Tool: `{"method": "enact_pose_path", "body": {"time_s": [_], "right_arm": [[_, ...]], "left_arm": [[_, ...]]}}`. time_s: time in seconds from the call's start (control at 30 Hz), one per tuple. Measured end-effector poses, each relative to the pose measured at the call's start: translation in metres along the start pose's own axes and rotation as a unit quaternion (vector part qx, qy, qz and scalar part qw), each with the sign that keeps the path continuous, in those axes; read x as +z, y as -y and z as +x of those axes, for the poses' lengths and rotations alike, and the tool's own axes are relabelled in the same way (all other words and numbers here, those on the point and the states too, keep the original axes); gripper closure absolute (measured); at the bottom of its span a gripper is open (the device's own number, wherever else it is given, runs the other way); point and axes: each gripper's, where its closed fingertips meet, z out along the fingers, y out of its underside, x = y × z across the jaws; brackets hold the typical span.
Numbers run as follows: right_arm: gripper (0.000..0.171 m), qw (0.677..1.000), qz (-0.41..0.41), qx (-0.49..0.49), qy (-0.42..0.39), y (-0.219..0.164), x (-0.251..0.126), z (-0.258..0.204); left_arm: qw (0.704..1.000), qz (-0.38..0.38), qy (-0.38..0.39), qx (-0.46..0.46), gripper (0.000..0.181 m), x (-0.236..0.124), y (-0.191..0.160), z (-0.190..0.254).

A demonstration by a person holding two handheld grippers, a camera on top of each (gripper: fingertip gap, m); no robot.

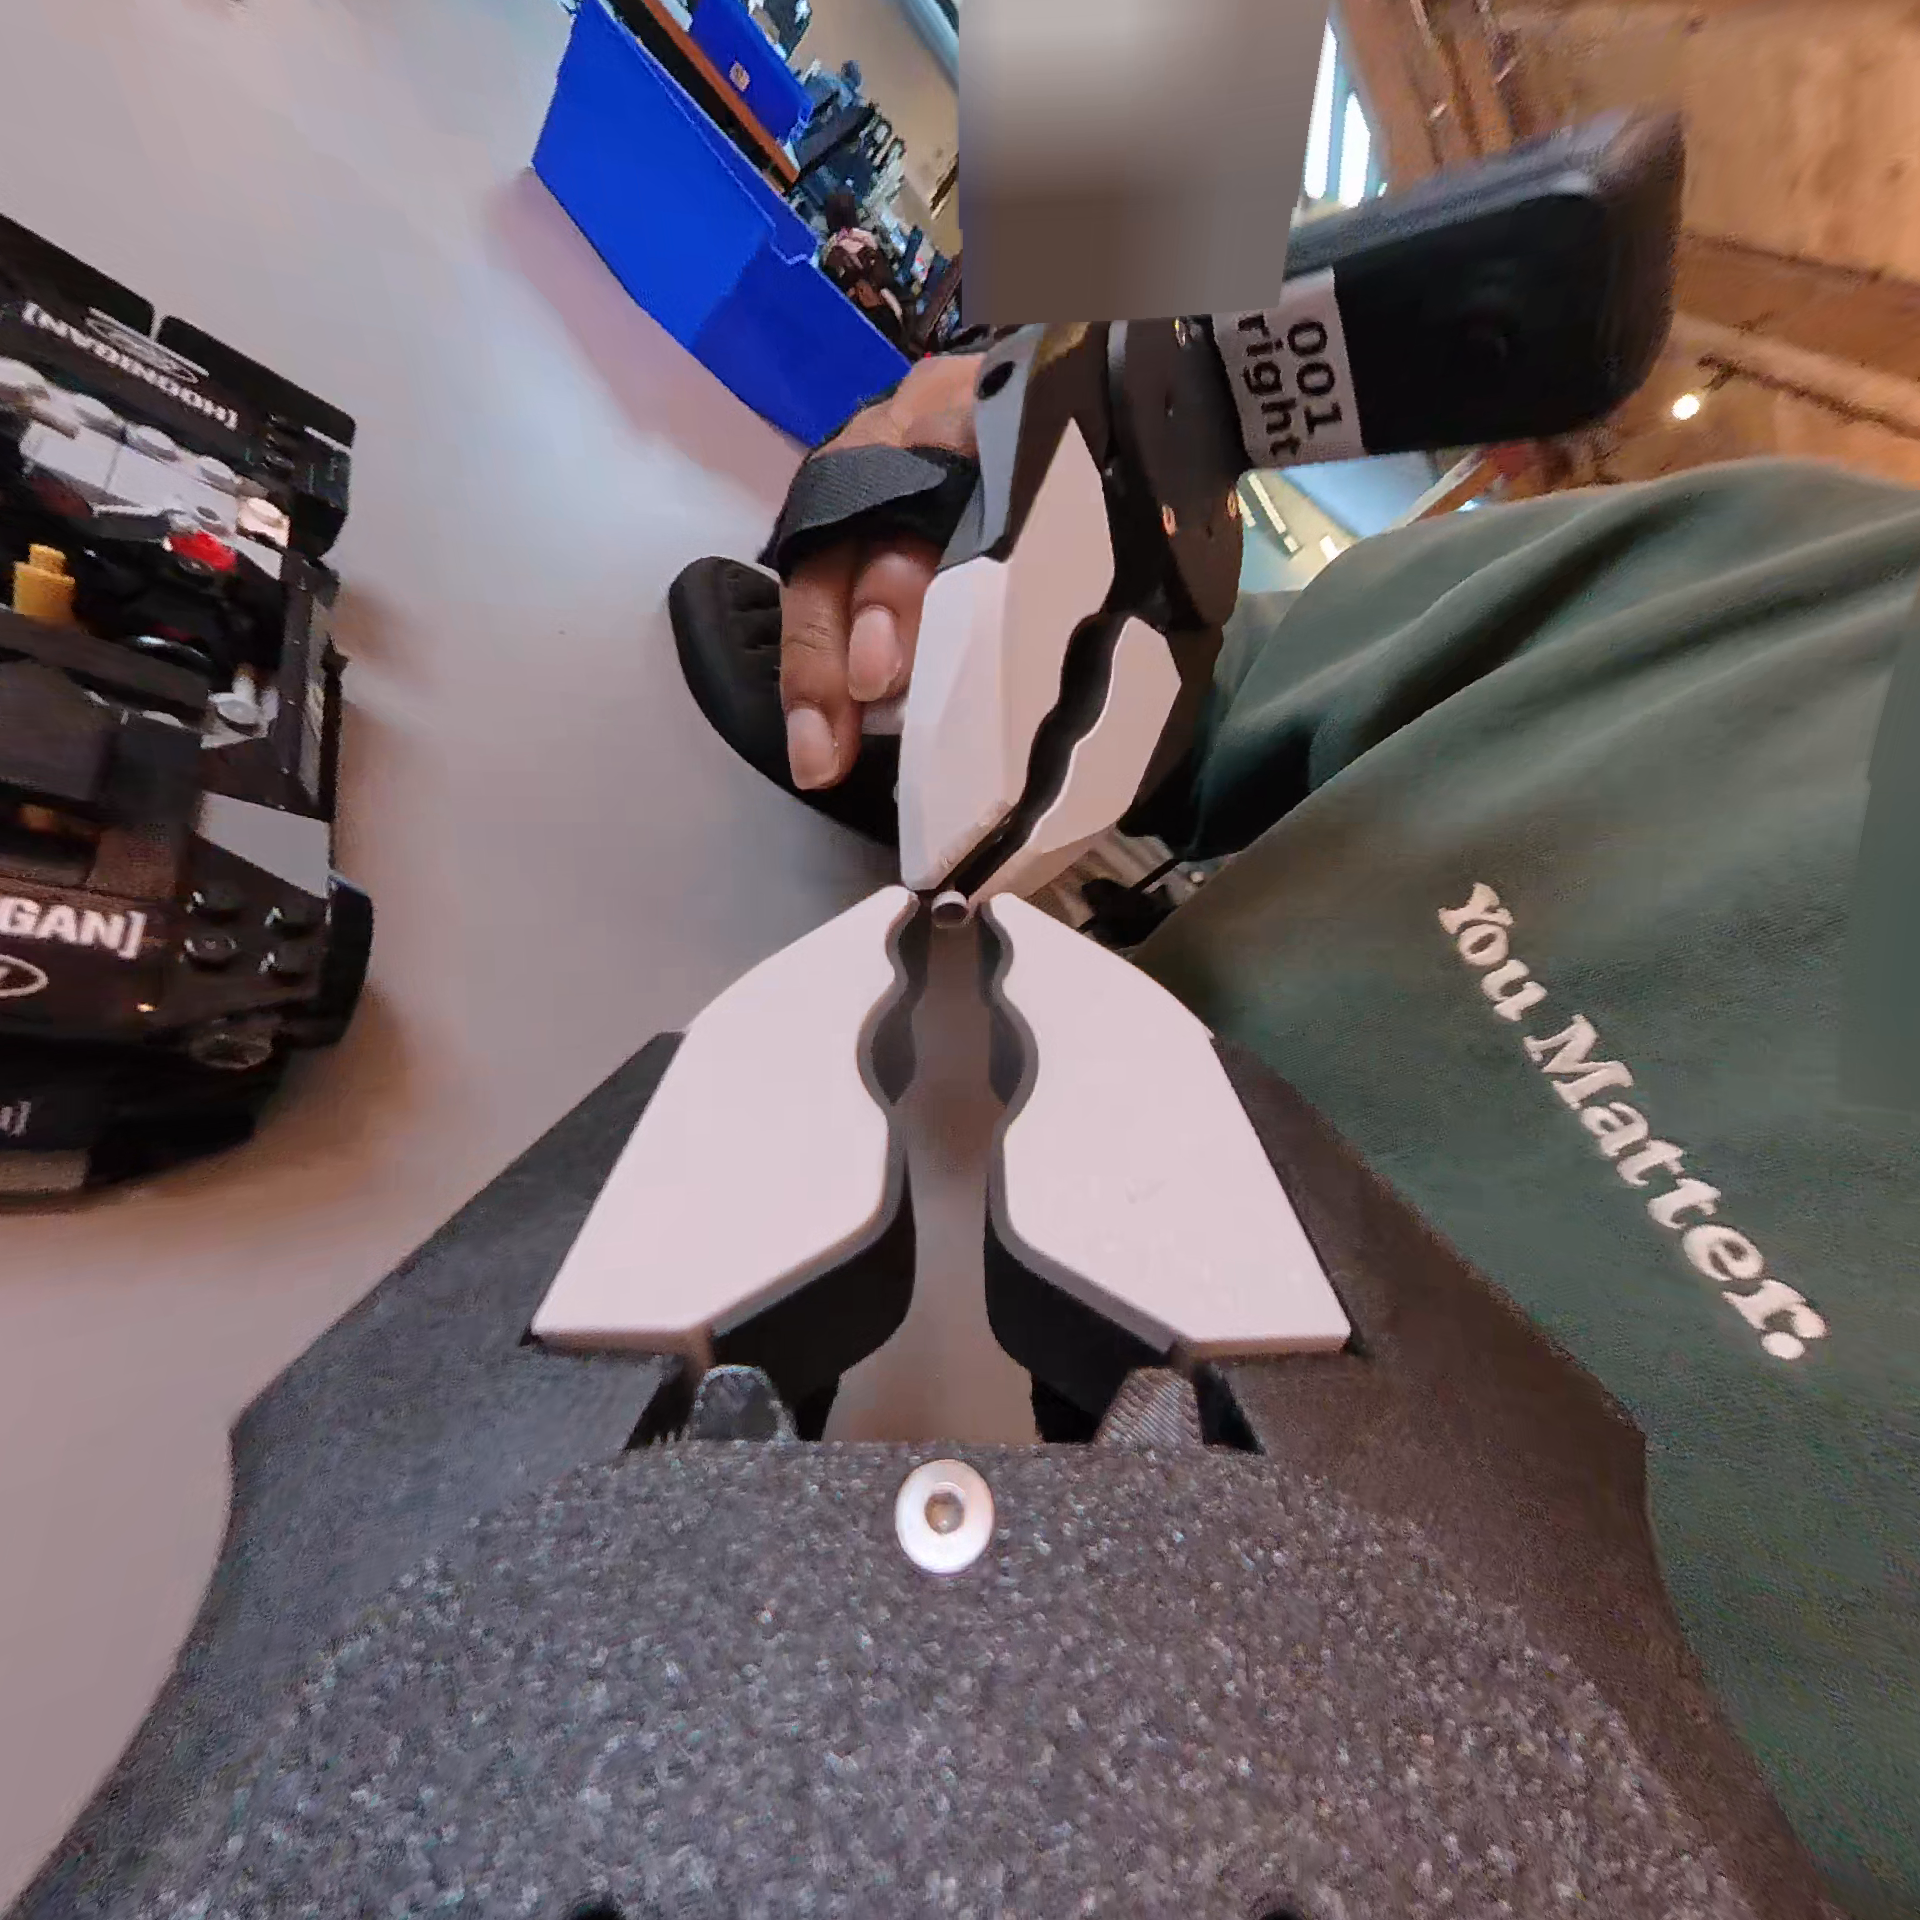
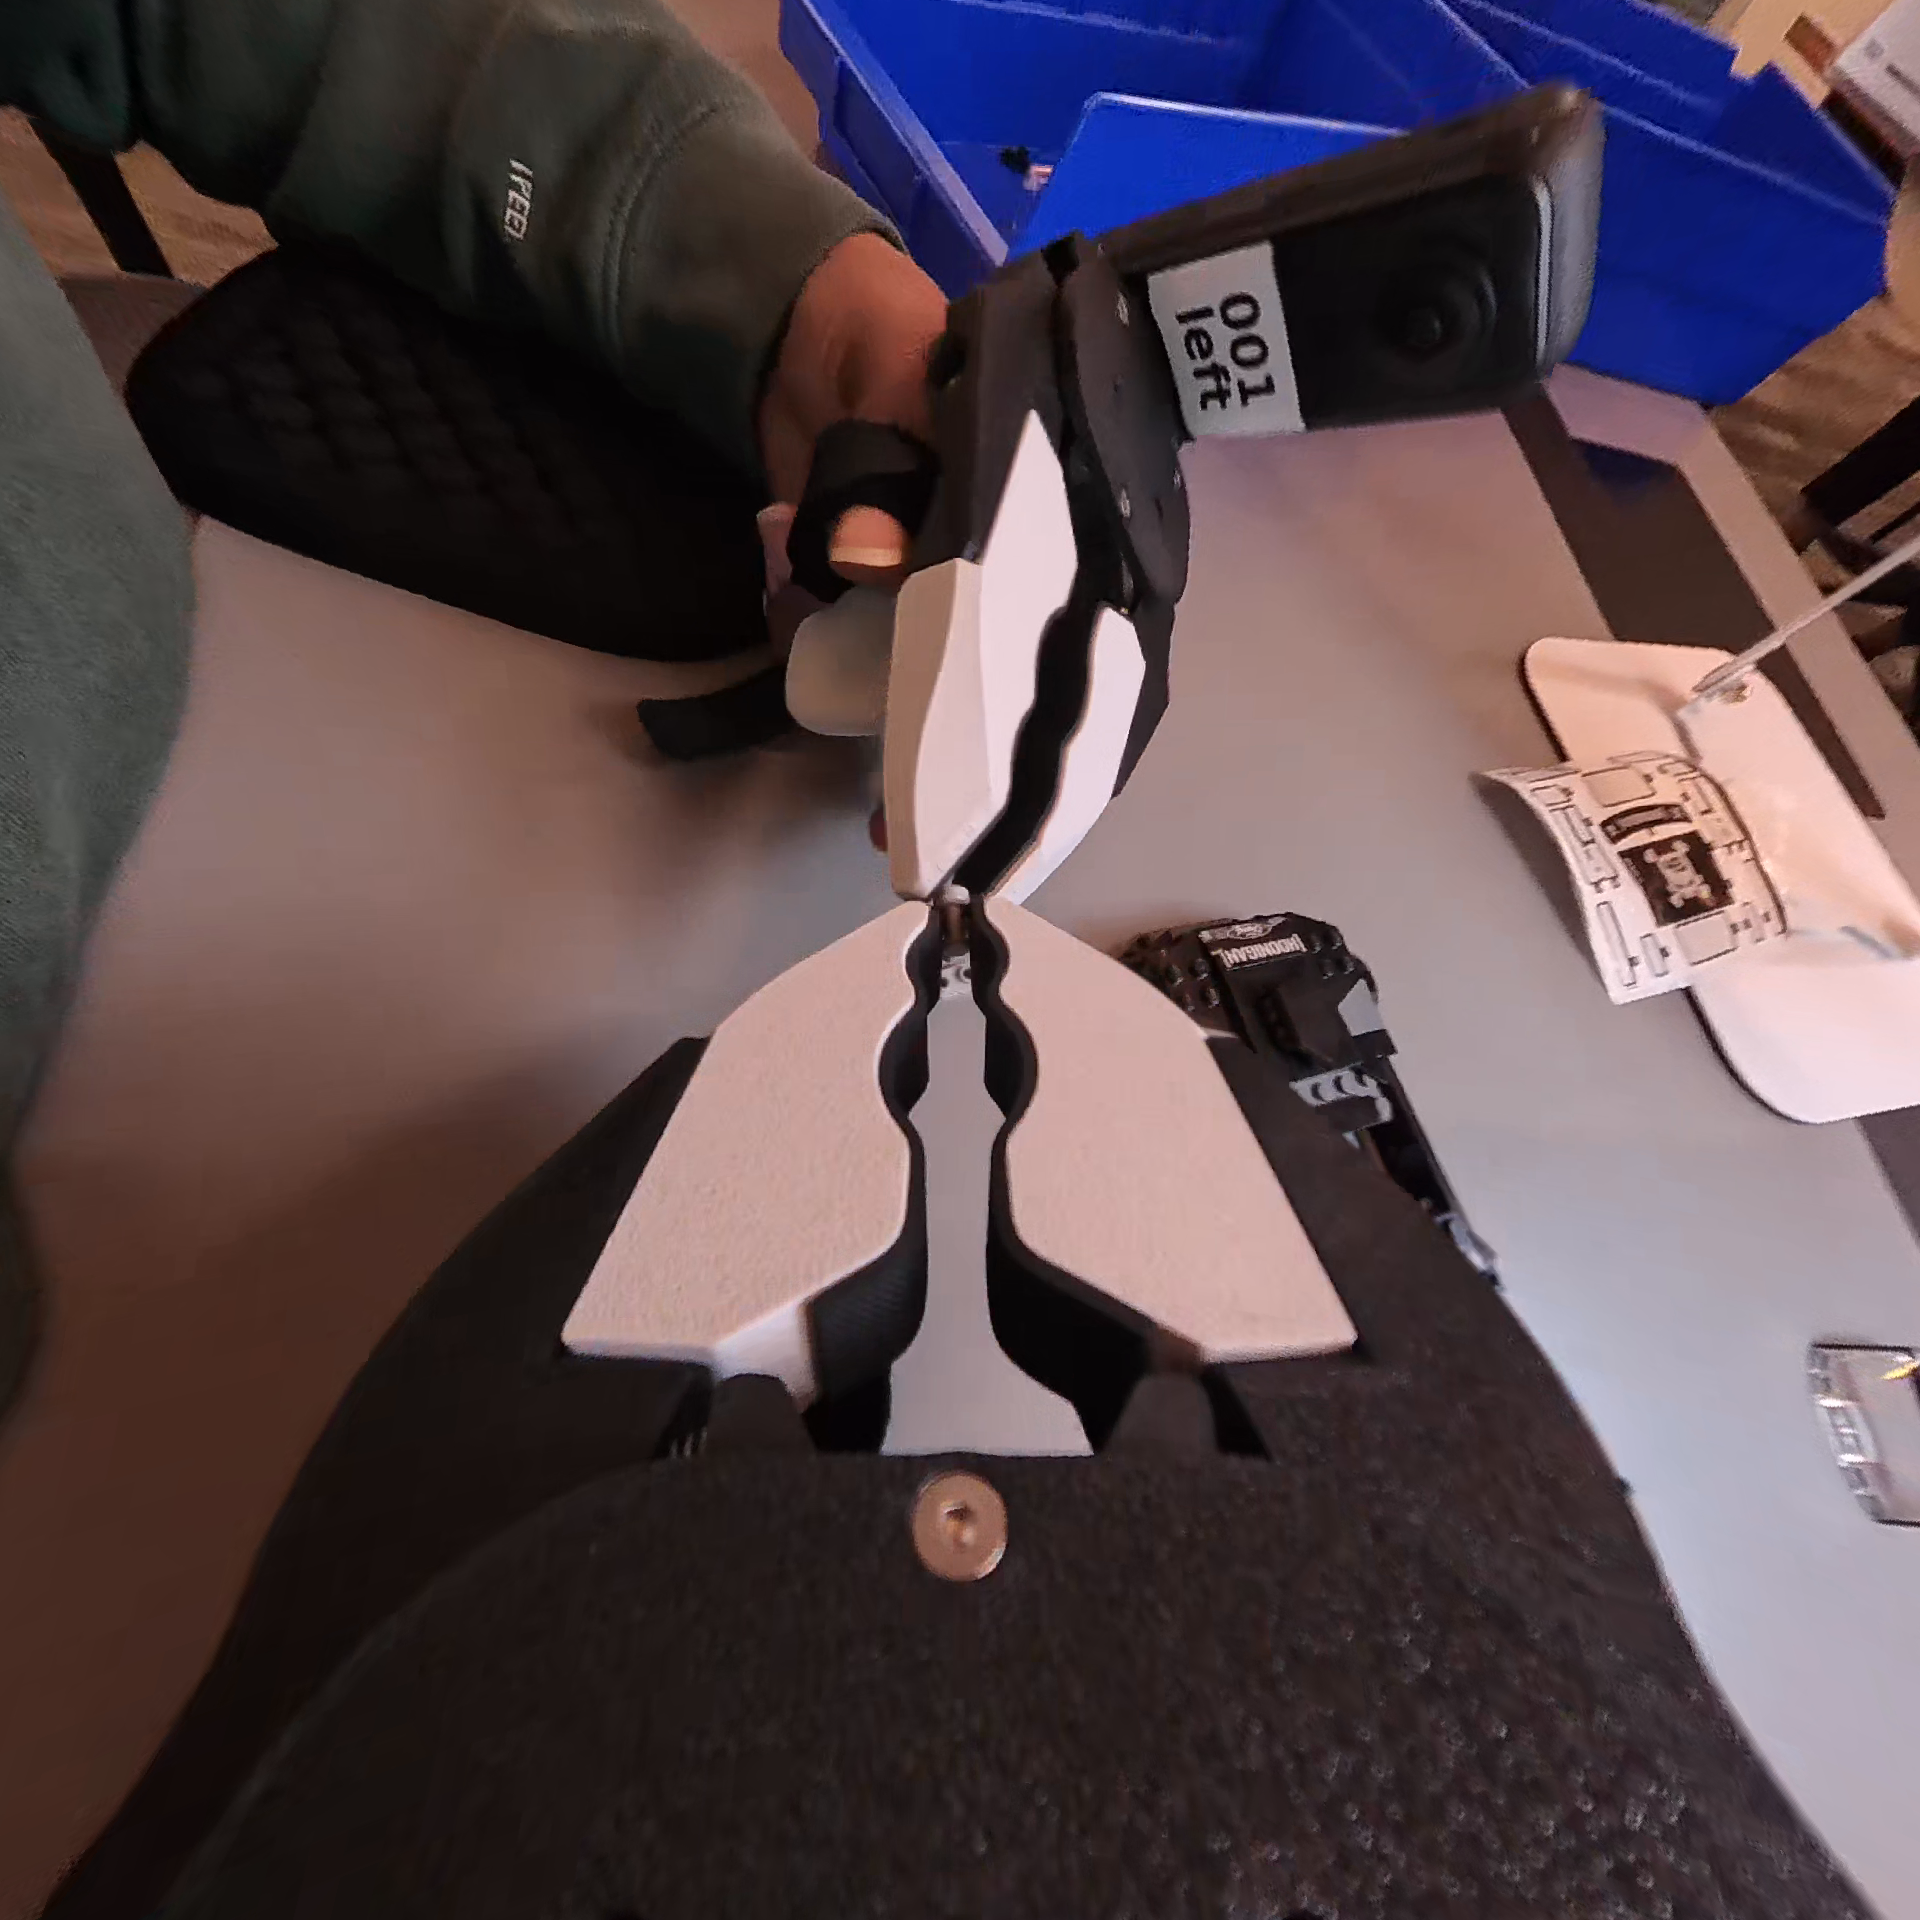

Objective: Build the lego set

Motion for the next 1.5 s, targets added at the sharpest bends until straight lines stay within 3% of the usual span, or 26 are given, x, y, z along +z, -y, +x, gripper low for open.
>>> {"method": "enact_pose_path", "body": {"time_s": [0.3, 0.5, 1.1, 1.23, 1.33, 1.4, 1.5], "right_arm": [[0.166, 0.996, -0.001, -0.084, -0.030, 0.008, -0.002, 0.000], [0.158, 0.998, 0.050, -0.038, -0.011, 0.021, -0.011, 0.002], [0.168, 0.997, 0.073, 0.004, 0.032, 0.026, -0.013, -0.006], [0.168, 0.998, 0.027, 0.039, 0.038, 0.016, -0.008, -0.001], [0.168, 0.996, -0.052, 0.052, 0.041, -0.004, 0.000, 0.005], [0.168, 0.993, -0.101, 0.051, 0.045, -0.019, 0.008, 0.009], [0.168, 0.985, -0.153, 0.042, 0.063, -0.032, 0.019, 0.010]], "left_arm": [[0.993, 0.038, -0.072, -0.083, 0.175, -0.004, 0.006, 0.006], [0.990, 0.048, -0.111, -0.071, 0.175, -0.009, 0.009, 0.017], [0.988, 0.053, -0.137, -0.055, 0.175, -0.011, 0.011, 0.026], [0.994, 0.050, -0.089, -0.044, 0.173, -0.012, 0.011, 0.013], [0.999, 0.004, 0.039, 0.031, 0.164, -0.021, 0.005, -0.015], [0.985, -0.055, 0.144, 0.077, 0.163, -0.031, -0.005, -0.038], [0.963, -0.137, 0.208, 0.100, 0.160, -0.035, -0.028, -0.051]]}}
